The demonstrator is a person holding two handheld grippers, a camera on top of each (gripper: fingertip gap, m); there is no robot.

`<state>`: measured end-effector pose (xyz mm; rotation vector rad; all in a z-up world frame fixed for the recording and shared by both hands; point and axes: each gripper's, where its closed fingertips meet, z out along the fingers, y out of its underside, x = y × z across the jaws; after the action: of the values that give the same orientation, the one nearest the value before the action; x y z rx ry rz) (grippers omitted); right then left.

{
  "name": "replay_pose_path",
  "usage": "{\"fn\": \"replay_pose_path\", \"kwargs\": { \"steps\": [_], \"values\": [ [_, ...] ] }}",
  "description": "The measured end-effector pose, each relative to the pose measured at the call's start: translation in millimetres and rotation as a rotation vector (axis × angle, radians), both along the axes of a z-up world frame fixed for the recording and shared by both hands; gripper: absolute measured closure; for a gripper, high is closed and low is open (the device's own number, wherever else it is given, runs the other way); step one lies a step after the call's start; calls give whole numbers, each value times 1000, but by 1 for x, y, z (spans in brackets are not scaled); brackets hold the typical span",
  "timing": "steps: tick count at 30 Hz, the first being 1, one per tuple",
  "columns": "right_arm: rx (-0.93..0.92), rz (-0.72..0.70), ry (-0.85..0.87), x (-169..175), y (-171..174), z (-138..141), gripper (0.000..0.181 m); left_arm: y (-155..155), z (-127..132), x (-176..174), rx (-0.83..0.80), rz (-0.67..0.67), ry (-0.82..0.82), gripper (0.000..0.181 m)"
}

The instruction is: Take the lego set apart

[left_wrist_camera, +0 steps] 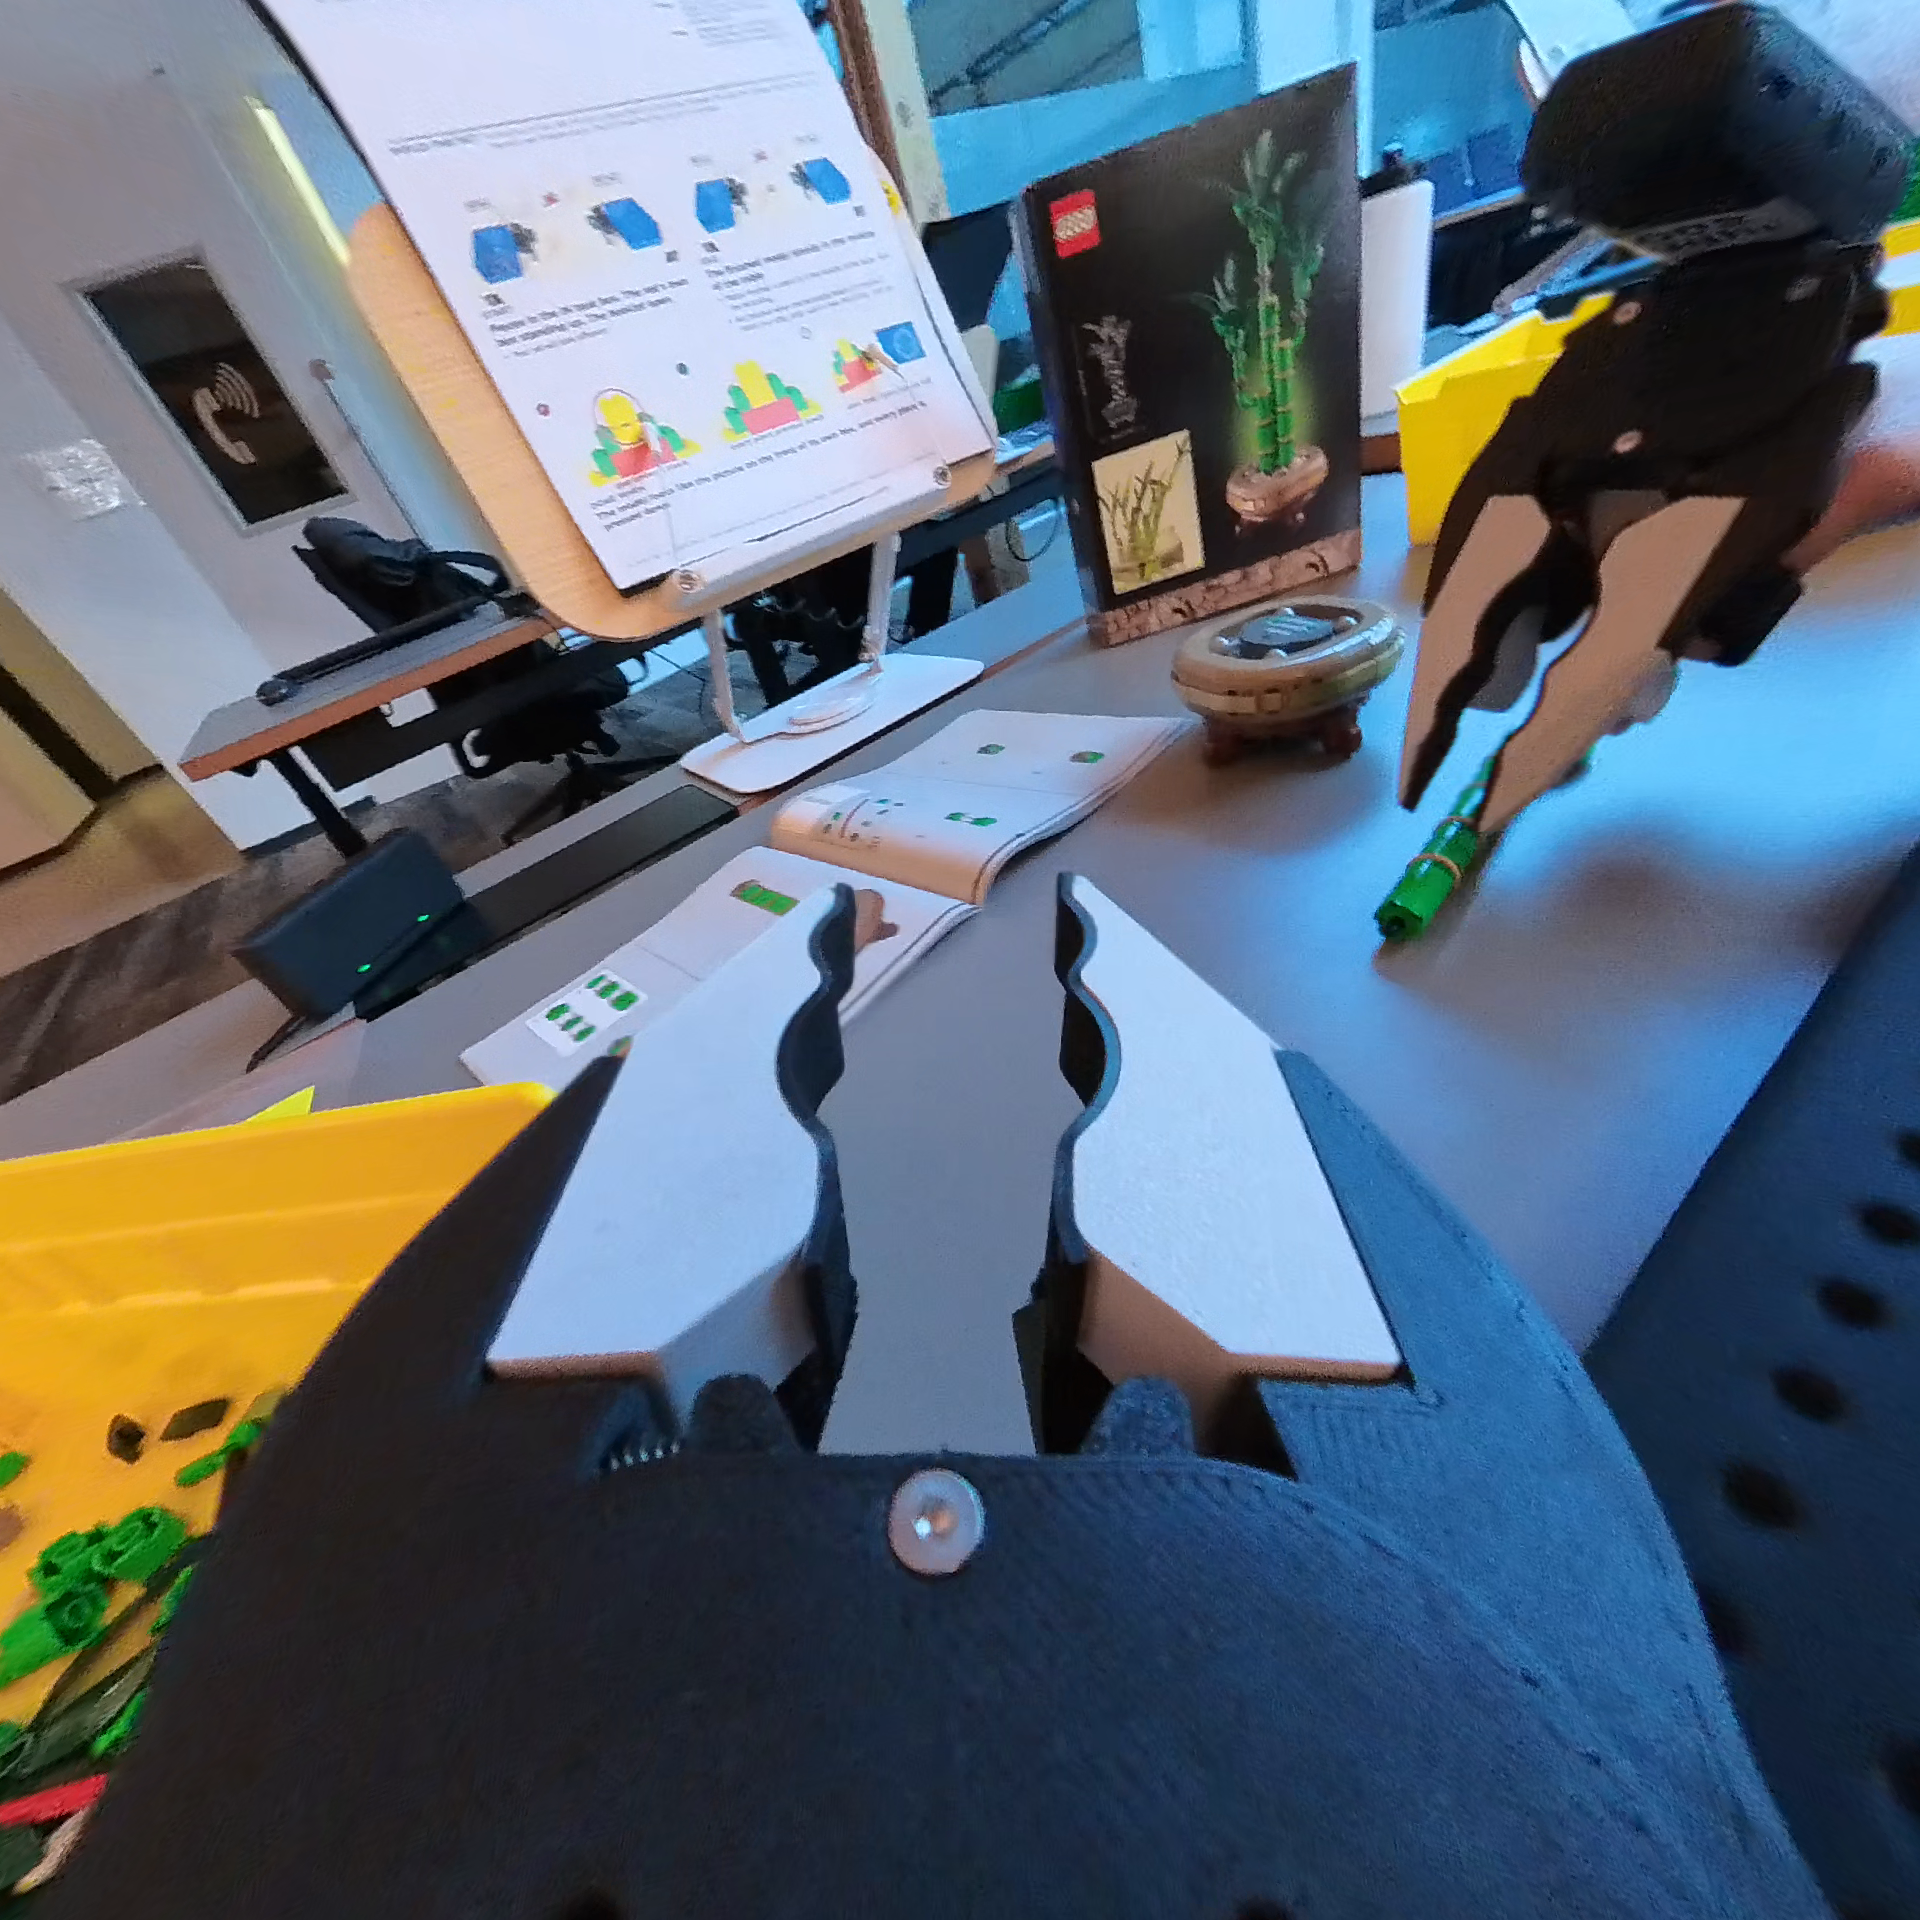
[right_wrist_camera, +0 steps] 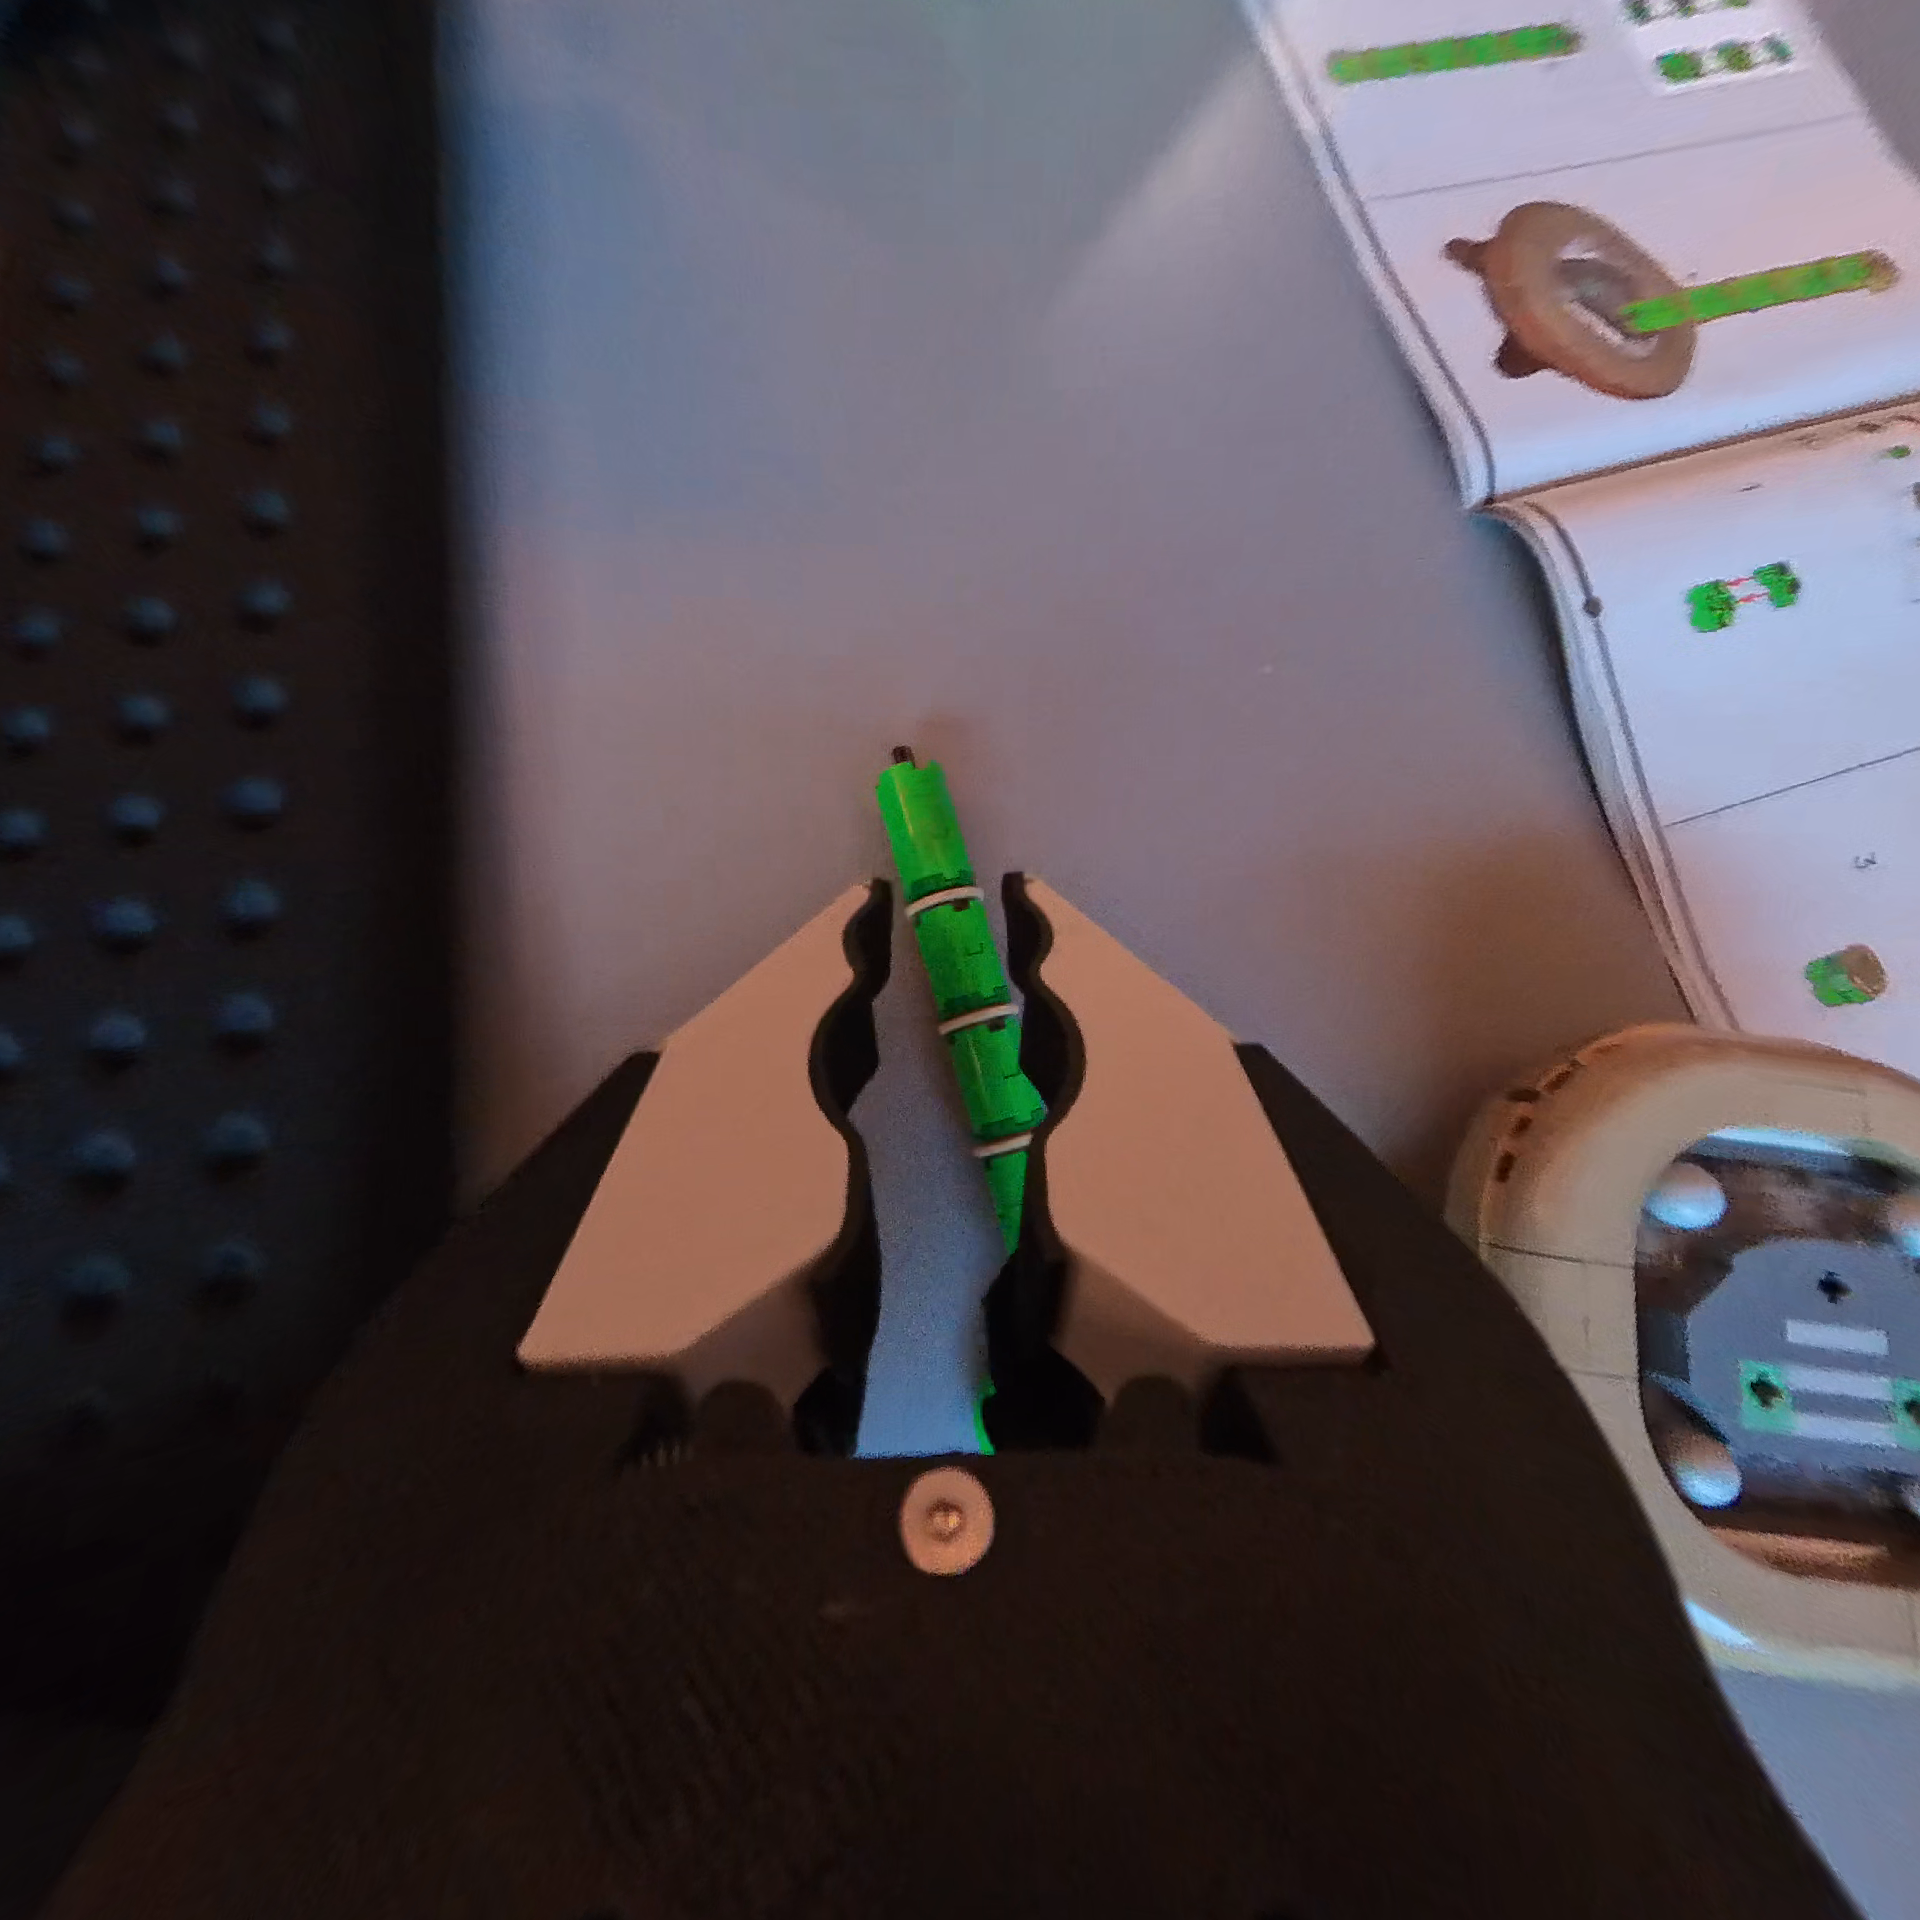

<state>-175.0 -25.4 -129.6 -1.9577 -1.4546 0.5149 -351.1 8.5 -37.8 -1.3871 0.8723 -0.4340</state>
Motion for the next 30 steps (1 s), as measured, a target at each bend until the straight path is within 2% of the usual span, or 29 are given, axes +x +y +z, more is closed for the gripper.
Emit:
{"fn": "replay_pose_path", "kwargs": {
  "steps": [5,8,10,13,16,20,22,25,30],
  "values": [
    [-31,29,-54,-4,-2,-16,160,-9,-8,18,-88,-105,-10,126],
    [-45,18,-47,-5,3,-20,159,-23,-3,43,-124,-260,-21,134],
    [-49,26,-54,-6,4,-23,163,-33,-12,67,-176,-368,61,132],
    [39,45,-66,-8,8,-18,165,-41,-42,99,-271,-474,269,126],
    [108,58,-7,-16,10,-2,165,-37,-58,125,-290,-535,362,132],
    [101,38,106,-22,12,16,165,-31,-65,145,-306,-617,401,138],
    [94,29,134,-23,12,19,166,-31,-70,149,-320,-655,405,149],
    [94,41,135,-28,10,19,165,-34,-69,150,-374,-679,322,164],
    [101,54,110,-32,9,13,164,-33,-74,143,-331,-646,327,166]
  ]
}}
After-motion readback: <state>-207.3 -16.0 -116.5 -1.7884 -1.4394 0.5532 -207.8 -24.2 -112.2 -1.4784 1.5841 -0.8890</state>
